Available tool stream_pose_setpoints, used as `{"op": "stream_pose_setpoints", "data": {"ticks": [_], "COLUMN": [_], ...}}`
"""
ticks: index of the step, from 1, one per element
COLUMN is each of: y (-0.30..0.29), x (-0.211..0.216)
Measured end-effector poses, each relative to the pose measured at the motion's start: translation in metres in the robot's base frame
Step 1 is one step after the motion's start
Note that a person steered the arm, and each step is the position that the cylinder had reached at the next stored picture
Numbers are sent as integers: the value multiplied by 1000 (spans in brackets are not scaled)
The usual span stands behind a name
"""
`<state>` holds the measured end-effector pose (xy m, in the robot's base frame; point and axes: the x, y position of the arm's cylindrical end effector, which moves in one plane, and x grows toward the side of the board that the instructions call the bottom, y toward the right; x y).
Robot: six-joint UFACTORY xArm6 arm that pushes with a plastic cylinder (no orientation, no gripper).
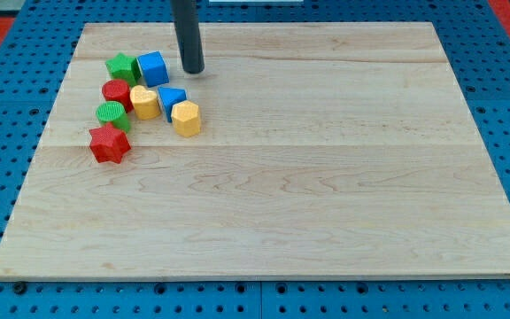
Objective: Make all the blocks together
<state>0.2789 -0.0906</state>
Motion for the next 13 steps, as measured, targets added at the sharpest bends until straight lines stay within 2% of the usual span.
{"op": "stream_pose_setpoints", "data": {"ticks": [1,2,3,5,6,7,8,9,10,11,13], "y": [-53,-70,-61,-146,-172,-172,-133,-117,-176,-159,-101], "x": [-11,-2,29,-58,-53,-22,8,32,104,175,151]}}
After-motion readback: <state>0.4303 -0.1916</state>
